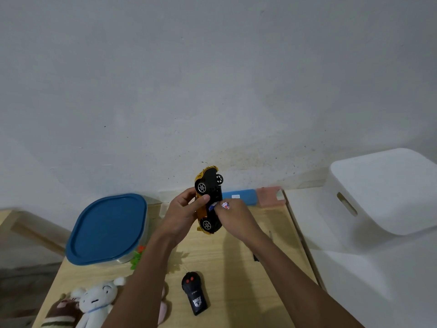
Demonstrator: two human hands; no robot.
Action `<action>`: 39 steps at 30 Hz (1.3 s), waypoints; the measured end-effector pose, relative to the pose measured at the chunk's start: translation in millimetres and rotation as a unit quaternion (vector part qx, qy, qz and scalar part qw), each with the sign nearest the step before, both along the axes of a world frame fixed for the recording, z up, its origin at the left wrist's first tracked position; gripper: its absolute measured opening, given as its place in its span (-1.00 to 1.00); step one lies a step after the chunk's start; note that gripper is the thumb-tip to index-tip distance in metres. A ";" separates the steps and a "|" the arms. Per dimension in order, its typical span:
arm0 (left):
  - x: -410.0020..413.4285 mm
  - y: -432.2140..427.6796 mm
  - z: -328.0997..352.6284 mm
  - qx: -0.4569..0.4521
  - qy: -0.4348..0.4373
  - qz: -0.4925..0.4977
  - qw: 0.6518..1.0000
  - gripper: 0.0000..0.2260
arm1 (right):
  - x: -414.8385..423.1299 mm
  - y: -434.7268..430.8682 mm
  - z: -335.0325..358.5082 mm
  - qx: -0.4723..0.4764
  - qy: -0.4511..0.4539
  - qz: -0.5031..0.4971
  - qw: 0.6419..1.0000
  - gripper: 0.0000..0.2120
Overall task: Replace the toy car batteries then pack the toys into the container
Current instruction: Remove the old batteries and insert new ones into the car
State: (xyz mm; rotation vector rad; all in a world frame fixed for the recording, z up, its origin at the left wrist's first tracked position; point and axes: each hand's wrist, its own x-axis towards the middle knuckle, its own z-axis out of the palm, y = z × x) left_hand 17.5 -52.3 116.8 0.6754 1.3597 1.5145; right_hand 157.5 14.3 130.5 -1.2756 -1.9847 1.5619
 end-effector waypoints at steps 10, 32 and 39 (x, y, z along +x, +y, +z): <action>-6.3 2.3 0.3 0.019 -0.009 0.005 1.000 -0.61 | 11.3 6.1 -4.8 0.018 0.026 -0.040 0.999 -0.83; -3.1 -3.3 5.9 0.028 -0.032 -0.005 0.999 -0.60 | 8.8 10.0 -11.1 -0.017 0.076 -0.034 0.996 -0.91; -6.6 -4.7 6.9 0.031 -0.060 0.002 0.998 -0.68 | 20.0 13.5 -13.0 0.051 0.090 0.017 0.994 -0.87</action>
